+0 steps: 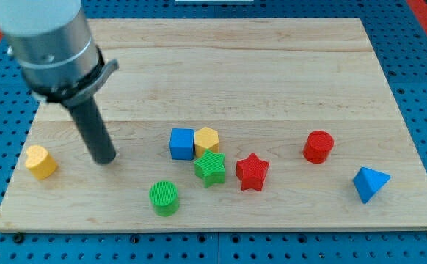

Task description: Slide the green circle closer to the blue cube

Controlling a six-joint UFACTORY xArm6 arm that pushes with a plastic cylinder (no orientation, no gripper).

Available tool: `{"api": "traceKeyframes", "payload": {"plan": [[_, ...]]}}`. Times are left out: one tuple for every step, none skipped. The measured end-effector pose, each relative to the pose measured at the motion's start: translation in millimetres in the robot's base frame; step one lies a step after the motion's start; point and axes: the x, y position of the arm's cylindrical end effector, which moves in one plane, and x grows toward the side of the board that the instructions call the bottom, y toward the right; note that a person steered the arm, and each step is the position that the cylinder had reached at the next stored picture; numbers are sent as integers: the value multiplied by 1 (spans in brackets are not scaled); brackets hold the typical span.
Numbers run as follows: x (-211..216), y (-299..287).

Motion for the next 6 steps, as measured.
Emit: {"api": "traceKeyframes", "payload": {"plan": [[75, 11], [83, 32], [83, 115], [75, 146], [76, 122], [77, 103]]}}
